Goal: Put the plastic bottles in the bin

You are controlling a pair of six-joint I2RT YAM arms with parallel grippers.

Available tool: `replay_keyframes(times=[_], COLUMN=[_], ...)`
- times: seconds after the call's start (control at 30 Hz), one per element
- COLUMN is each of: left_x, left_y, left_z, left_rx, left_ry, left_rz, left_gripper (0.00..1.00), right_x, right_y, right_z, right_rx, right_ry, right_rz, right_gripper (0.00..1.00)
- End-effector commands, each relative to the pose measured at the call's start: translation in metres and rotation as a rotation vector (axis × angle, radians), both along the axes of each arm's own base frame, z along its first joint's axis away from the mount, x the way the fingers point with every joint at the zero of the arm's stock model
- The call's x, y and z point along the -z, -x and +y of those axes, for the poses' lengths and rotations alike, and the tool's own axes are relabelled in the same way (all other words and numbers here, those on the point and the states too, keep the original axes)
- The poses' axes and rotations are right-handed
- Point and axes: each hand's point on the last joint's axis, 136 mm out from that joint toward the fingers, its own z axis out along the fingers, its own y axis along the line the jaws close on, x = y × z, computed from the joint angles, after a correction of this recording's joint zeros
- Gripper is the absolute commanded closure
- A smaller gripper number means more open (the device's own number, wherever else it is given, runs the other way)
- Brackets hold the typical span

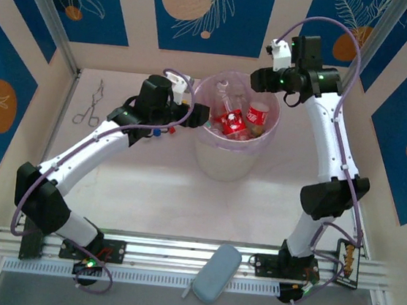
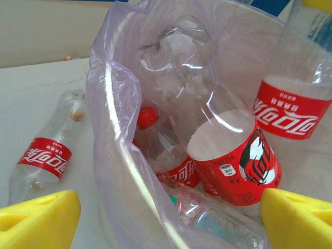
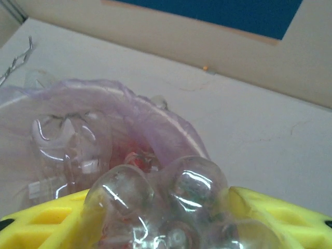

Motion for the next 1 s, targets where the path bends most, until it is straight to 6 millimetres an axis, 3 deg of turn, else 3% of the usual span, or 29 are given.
replay_keyframes(times=[0.0, 0.2, 0.3, 0.4, 0.67, 0.87, 0.97], left_x=[-0.001, -0.002, -0.002, -0.003, -0.004, -0.007, -0.007], left_y=[-0.002, -0.003, -0.003, -0.002, -0.001, 0.0, 0.001], left_z=[-0.01, -0.012, -0.012, -0.011, -0.01, -0.01, -0.009], left_rx=[0.019, 0.023, 0.024, 0.022, 0.02, 0.019, 0.018], left_ry=[0.012, 0.017, 0.019, 0.016, 0.023, 0.034, 0.033], left_rz=[0.0, -0.002, -0.002, -0.003, -0.006, -0.013, -0.013], left_gripper=[0.11, 0.12, 0.12, 0.13, 0.13, 0.13, 0.13], right_x=[0.016, 0.041, 0.049, 0.039, -0.021, -0.028, -0.023], right_y=[0.014, 0.016, 0.017, 0.018, 0.029, 0.04, 0.045], right_z=[0.027, 0.052, 0.059, 0.058, 0.039, 0.022, 0.021], right_rx=[-0.112, -0.18, -0.193, -0.183, -0.117, -0.057, -0.055], right_ry=[-0.006, 0.018, 0.013, 0.012, 0.024, 0.061, 0.053], right_rz=[0.07, 0.096, 0.111, 0.082, -0.074, -0.095, -0.086], right_gripper=[0.43, 0.4, 0.31, 0.23, 0.15, 0.16, 0.24])
